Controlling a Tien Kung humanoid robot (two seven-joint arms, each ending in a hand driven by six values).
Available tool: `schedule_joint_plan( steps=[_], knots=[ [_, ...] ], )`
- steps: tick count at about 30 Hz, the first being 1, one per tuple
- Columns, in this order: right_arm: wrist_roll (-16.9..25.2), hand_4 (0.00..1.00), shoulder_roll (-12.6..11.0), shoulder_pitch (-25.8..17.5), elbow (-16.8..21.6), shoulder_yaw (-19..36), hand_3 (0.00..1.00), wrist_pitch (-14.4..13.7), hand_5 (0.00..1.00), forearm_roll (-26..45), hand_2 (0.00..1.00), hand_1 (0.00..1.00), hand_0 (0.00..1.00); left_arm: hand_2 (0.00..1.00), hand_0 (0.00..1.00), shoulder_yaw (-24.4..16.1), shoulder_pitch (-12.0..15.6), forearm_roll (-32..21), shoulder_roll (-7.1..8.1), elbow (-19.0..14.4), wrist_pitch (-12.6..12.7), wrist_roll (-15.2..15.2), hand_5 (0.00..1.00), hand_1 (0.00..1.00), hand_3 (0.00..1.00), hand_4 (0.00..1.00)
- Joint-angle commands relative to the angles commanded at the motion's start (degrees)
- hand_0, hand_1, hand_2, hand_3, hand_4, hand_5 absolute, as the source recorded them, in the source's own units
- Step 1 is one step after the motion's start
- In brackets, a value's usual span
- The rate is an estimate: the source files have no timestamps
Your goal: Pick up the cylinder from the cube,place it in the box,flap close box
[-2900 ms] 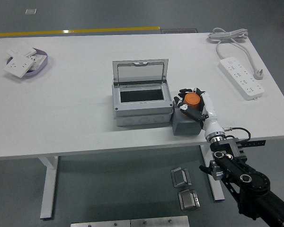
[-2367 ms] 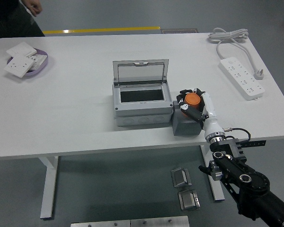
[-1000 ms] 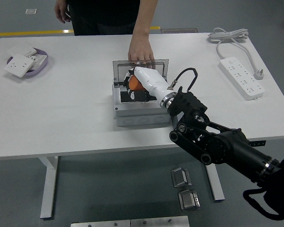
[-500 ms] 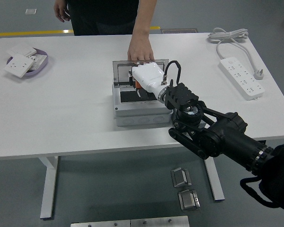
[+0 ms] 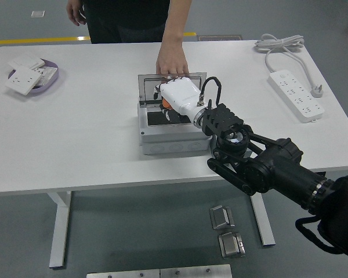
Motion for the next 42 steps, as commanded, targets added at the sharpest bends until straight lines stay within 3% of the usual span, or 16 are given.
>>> schedule_joint_plan(
  steps=[5,6,8,12,19,23,32,39,42],
  knots=[
    [0.3,0.538,0.0,-0.2,0.2,-0.3,0.689,-0.3,0.262,0.9,0.642,0.667,0.720,0.601,0.594,-0.2,0.2,0.2,-0.01,0.0,0.1,0.1,0.307,0.617,0.613,0.679],
    [0.5,0.627,0.0,-0.3,0.4,-0.5,0.698,-0.5,0.341,1.8,0.650,0.671,0.739,0.601,0.594,-0.3,0.2,0.3,-0.01,0.0,0.1,0.1,0.307,0.617,0.613,0.679],
    [0.9,0.627,0.0,-0.5,0.8,-0.7,0.698,-0.9,0.341,3.5,0.650,0.671,0.739,0.601,0.594,-0.4,0.3,0.3,-0.02,0.0,0.1,0.2,0.307,0.617,0.613,0.679],
    [3.0,0.630,-0.1,-1.2,4.1,-0.9,0.697,-2.6,0.337,9.4,0.651,0.670,0.744,0.601,0.594,-0.5,0.4,0.3,-0.11,0.0,0.2,0.2,0.310,0.617,0.613,0.679],
    [5.9,0.609,-3.6,-0.5,12.2,2.6,0.697,-4.1,0.304,20.7,0.648,0.670,0.748,0.600,0.594,-0.6,0.7,0.2,-0.30,0.0,0.3,0.3,0.310,0.617,0.612,0.679],
    [5.9,0.609,-5.0,1.5,13.2,5.2,0.697,-3.8,0.304,24.8,0.648,0.670,0.748,0.600,0.594,-0.5,0.6,0.2,-0.25,0.0,0.2,0.2,0.310,0.617,0.612,0.679],
    [7.8,0.633,-4.9,7.3,2.2,3.7,0.685,-2.5,0.332,32.6,0.628,0.649,0.732,0.600,0.594,-0.3,0.1,0.5,0.19,0.0,0.1,0.3,0.309,0.617,0.612,0.679],
    [9.4,0.634,-3.5,7.8,-7.1,0.7,0.686,-2.6,0.332,36.8,0.628,0.649,0.726,0.600,0.594,0.0,-0.4,0.5,0.37,0.0,0.0,0.3,0.309,0.617,0.612,0.679],
    [9.8,0.635,-3.5,7.4,-9.3,-0.1,0.685,-2.7,0.332,37.8,0.621,0.650,0.724,0.600,0.594,0.2,-0.4,0.5,0.35,0.0,0.0,0.3,0.309,0.617,0.611,0.678]
  ],
)
